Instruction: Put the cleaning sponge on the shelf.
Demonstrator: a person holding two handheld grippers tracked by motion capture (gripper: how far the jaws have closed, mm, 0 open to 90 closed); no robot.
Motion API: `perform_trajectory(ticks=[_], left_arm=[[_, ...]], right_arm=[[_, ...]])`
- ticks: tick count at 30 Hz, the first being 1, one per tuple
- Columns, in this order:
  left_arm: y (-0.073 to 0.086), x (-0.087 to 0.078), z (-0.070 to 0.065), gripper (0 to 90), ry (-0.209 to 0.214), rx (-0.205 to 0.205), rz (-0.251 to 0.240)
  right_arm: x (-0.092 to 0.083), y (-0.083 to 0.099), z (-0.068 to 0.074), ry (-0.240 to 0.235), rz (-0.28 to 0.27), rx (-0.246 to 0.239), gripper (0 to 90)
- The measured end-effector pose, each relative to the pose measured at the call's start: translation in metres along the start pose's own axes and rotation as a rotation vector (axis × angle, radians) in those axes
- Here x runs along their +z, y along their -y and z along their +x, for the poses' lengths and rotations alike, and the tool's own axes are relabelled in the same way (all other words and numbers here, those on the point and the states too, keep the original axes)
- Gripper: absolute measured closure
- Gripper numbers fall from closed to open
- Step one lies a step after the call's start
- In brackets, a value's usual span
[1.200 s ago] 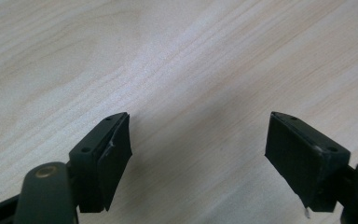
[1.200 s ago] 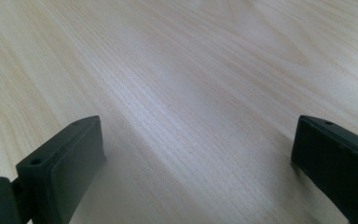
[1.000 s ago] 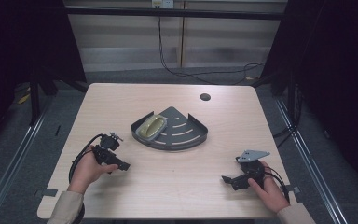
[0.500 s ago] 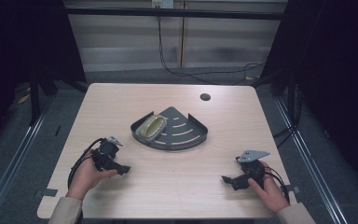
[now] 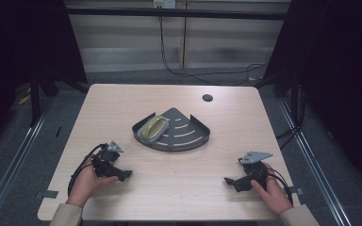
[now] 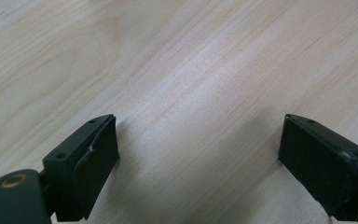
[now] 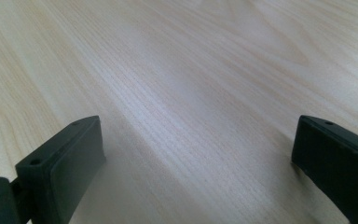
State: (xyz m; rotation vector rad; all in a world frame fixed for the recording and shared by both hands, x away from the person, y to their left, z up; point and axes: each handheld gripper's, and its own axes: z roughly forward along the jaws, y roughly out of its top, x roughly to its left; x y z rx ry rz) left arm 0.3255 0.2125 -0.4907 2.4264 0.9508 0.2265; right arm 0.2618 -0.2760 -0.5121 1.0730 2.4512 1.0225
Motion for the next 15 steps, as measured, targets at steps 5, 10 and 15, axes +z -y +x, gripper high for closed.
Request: perform_trajectory(ticks=[5,10,15], left_arm=[[0.0043,0.001,-0.0012,7.5,-0.003,0.011,-0.033],[0.008,0.0023,-0.0022,4.2,0.008,0.018,-0.058],[0.0072,0.0023,-0.0028,3.7,-0.004,0.02,-0.052]], right_arm=[[0.0,-0.0001,0.0002,-0.001,0.003,0.001,1.2],[0.0003,-0.0002,0.0,-0.002,0.002,-0.003,1.0],[0.0004,-0.0003,0.0002,-0.002,0.004,-0.003,0.7]])
